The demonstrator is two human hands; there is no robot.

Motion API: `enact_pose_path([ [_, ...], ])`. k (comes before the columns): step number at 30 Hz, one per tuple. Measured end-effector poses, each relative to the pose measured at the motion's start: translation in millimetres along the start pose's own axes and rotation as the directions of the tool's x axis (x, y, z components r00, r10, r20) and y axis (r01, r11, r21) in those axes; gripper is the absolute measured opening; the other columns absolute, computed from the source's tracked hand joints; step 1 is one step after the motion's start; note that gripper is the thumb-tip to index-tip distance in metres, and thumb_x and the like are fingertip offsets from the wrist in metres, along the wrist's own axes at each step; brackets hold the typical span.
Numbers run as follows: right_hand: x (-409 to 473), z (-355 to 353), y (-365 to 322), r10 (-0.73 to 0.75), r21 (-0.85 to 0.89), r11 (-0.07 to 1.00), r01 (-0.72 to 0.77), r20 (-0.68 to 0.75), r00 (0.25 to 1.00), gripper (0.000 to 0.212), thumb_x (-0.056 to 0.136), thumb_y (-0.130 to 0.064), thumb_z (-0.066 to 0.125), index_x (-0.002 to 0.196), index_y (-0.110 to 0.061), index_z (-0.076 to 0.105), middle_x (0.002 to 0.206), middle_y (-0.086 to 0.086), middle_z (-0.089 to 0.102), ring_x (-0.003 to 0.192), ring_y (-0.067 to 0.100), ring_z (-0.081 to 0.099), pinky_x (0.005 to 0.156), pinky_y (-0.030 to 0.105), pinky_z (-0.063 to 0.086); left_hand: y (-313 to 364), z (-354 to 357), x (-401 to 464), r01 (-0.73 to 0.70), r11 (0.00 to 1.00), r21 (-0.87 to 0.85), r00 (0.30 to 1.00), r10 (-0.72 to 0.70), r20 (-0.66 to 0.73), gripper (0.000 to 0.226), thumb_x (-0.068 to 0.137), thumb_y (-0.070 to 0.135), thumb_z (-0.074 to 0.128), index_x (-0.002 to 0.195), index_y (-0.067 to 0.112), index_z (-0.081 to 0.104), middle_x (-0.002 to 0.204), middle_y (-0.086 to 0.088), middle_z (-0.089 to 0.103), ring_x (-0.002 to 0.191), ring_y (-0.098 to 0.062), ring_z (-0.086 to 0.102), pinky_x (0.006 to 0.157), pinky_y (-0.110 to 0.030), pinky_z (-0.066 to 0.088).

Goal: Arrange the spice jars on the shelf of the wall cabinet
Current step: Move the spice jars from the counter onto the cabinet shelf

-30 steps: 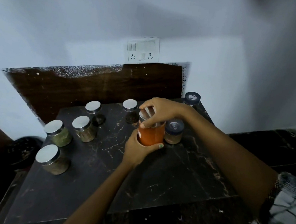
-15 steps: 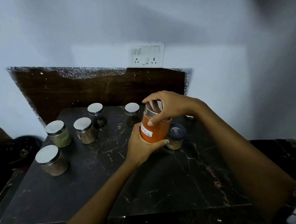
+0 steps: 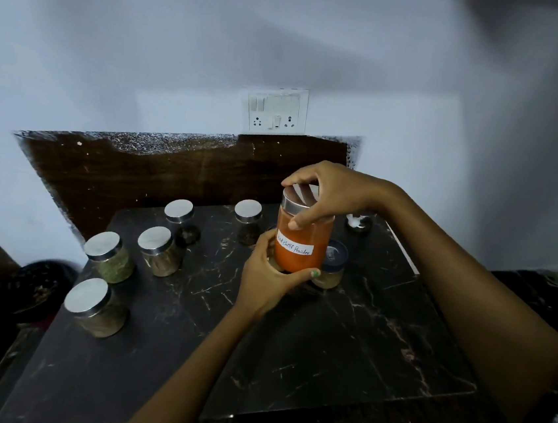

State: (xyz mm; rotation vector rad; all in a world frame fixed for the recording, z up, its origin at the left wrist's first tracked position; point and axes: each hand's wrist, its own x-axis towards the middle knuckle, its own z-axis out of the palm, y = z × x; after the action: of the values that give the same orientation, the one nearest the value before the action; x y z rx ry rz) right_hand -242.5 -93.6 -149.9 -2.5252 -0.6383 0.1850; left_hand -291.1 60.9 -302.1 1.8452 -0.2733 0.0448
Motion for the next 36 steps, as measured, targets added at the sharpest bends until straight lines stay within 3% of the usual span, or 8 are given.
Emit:
enact_pose_path([
  [5, 0, -3, 0, 0.003, 0.180, 0.984, -0.009, 0.029, 1.000, 0.070, 0.074, -0.019, 0.077, 0.135, -0.023, 0.045, 0.137, -0.004, 0.047, 0.115, 0.010, 0.045, 0.076, 0.017, 0.047, 7, -1, 1, -0.037, 0.999, 0.018, 0.988, 0.039, -0.146, 0.087, 0.054, 0.048, 0.084, 0.121, 0.045, 0.029, 0.110, 0.035, 0.041, 0.100, 0.026, 0.043, 0.071, -0.003, 0.037],
  [9, -1, -9, -3, -0.038, 0.175, 0.984, 0.029, 0.043, 0.998, 0.073, 0.072, -0.018, 0.079, 0.136, -0.027, 0.045, 0.134, -0.009, 0.047, 0.115, 0.007, 0.044, 0.076, 0.015, 0.046, 11, 2, 2, -0.038, 0.999, -0.007, 0.993, 0.037, -0.115, 0.091, 0.055, 0.044, 0.086, 0.126, 0.039, 0.028, 0.127, 0.014, 0.042, 0.113, -0.001, 0.047, 0.086, -0.016, 0.041],
  [11, 0, -12, -5, -0.041, 0.168, 0.985, 0.029, 0.072, 0.997, 0.075, 0.070, -0.018, 0.080, 0.135, -0.030, 0.045, 0.132, -0.012, 0.047, 0.114, 0.006, 0.045, 0.077, 0.015, 0.046, 13, 1, 3, -0.019, 0.999, -0.034, 0.999, 0.018, -0.044, 0.092, 0.058, 0.042, 0.085, 0.129, 0.039, 0.027, 0.135, 0.008, 0.040, 0.119, -0.006, 0.043, 0.089, -0.021, 0.041],
  [15, 0, -17, -10, -0.054, 0.153, 0.988, 0.037, 0.109, 0.993, 0.072, 0.069, -0.015, 0.081, 0.132, -0.030, 0.049, 0.126, -0.017, 0.048, 0.107, -0.001, 0.048, 0.073, 0.013, 0.046, 16, -4, 5, -0.020, 0.997, -0.081, 0.999, 0.022, 0.030, 0.086, 0.063, 0.035, 0.083, 0.128, 0.041, 0.028, 0.132, 0.013, 0.043, 0.116, -0.001, 0.045, 0.083, -0.010, 0.040],
  [18, -1, -18, -10, -0.052, 0.196, 0.980, 0.035, 0.084, 0.995, 0.069, 0.070, -0.012, 0.079, 0.130, -0.030, 0.051, 0.125, -0.016, 0.049, 0.105, -0.004, 0.050, 0.069, 0.009, 0.048, 20, -6, 5, -0.032, 0.996, -0.087, 0.999, 0.031, -0.012, 0.084, 0.063, 0.033, 0.084, 0.128, 0.039, 0.031, 0.125, 0.018, 0.042, 0.111, 0.001, 0.046, 0.081, -0.009, 0.040],
  [22, 0, -17, -7, -0.032, 0.290, 0.957, 0.020, 0.038, 0.999, 0.068, 0.074, -0.007, 0.075, 0.133, -0.027, 0.048, 0.131, -0.013, 0.047, 0.113, 0.001, 0.047, 0.074, 0.010, 0.048, 23, -12, 9, -0.061, 0.996, -0.072, 0.997, 0.057, -0.057, 0.081, 0.064, 0.034, 0.083, 0.129, 0.035, 0.035, 0.122, 0.019, 0.044, 0.103, 0.010, 0.049, 0.077, -0.008, 0.043],
  [28, 1, -11, 2, 0.116, 0.354, 0.930, -0.098, -0.032, 0.993, 0.079, 0.075, -0.031, 0.074, 0.142, -0.028, 0.032, 0.146, 0.002, 0.036, 0.131, 0.020, 0.037, 0.087, 0.024, 0.045, 26, -16, 15, -0.083, 0.995, -0.059, 0.991, 0.076, -0.109, 0.081, 0.064, 0.034, 0.083, 0.132, 0.026, 0.039, 0.128, 0.009, 0.050, 0.108, -0.001, 0.052, 0.082, -0.011, 0.045],
  [36, 4, -7, -2, 0.123, 0.372, 0.925, -0.082, -0.087, 0.989, 0.077, 0.071, -0.037, 0.075, 0.138, -0.024, 0.040, 0.143, -0.001, 0.041, 0.127, 0.016, 0.041, 0.097, 0.032, 0.045, 26, -20, 19, -0.080, 0.994, -0.068, 0.989, 0.071, -0.127, 0.082, 0.065, 0.031, 0.083, 0.133, 0.024, 0.038, 0.132, 0.003, 0.050, 0.114, -0.007, 0.051, 0.082, -0.012, 0.045],
])
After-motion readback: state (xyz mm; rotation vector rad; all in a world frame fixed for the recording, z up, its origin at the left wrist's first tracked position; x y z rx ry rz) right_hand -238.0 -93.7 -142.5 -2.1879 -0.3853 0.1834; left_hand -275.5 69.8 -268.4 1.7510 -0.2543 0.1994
